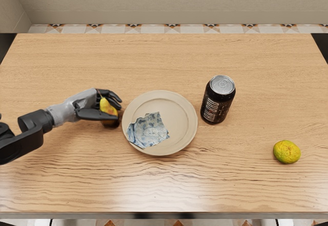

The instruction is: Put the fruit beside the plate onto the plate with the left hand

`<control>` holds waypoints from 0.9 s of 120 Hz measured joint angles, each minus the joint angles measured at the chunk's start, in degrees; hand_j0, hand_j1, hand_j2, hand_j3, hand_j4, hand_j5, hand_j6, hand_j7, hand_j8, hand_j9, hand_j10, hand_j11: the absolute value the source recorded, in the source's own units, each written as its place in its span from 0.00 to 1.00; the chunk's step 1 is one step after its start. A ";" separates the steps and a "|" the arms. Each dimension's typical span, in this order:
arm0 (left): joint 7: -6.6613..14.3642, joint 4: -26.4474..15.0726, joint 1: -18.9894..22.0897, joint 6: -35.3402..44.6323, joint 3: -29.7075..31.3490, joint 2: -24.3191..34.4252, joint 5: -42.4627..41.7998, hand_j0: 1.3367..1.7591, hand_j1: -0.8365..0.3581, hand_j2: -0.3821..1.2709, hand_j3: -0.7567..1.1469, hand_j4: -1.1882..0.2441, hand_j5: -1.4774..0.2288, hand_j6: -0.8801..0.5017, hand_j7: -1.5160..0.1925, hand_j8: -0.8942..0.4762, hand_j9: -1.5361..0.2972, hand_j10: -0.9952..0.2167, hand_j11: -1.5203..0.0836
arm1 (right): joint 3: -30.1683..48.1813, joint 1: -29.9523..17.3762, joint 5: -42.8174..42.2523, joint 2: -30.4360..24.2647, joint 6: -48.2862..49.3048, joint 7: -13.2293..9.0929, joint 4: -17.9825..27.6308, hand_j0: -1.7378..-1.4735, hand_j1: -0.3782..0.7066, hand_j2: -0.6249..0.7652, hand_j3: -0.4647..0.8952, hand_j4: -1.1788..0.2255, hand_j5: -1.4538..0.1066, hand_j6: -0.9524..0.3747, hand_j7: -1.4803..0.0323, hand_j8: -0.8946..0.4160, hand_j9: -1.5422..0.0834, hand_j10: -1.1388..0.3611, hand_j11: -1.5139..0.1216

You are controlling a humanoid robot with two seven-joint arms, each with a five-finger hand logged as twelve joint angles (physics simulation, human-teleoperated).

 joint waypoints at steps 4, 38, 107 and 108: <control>-0.02 -0.45 -0.08 -0.04 -0.11 0.24 -0.04 0.75 0.36 0.31 0.40 0.40 0.40 0.20 0.42 0.35 0.39 0.55 0.44 | 0.00 0.00 0.00 0.00 0.00 0.00 0.00 0.30 0.05 0.45 0.34 0.83 0.92 0.71 0.96 0.67 0.94 0.75 0.91; -0.01 -2.06 -3.45 -1.02 -0.41 2.55 -0.93 0.75 0.35 0.32 0.40 0.39 0.37 0.19 0.39 0.37 0.37 0.57 0.42 | 0.00 0.00 0.00 0.00 0.00 0.00 0.00 0.30 0.05 0.45 0.34 0.83 0.92 0.71 0.96 0.67 0.94 0.75 0.91; 4.89 -5.76 -10.21 -3.29 0.22 -4.60 -2.54 0.76 0.39 0.29 0.40 0.38 0.36 0.17 0.38 0.36 0.37 0.55 0.41 | 0.00 0.00 0.00 0.00 0.00 0.00 0.00 0.30 0.05 0.45 0.34 0.83 0.92 0.71 0.96 0.67 0.94 0.75 0.91; 4.97 -5.87 -10.18 -3.28 0.22 -4.86 -2.52 0.76 0.39 0.29 0.40 0.38 0.36 0.17 0.38 0.36 0.37 0.55 0.41 | 0.00 0.00 0.00 0.00 0.00 0.00 0.00 0.30 0.05 0.45 0.34 0.83 0.92 0.71 0.96 0.67 0.94 0.75 0.91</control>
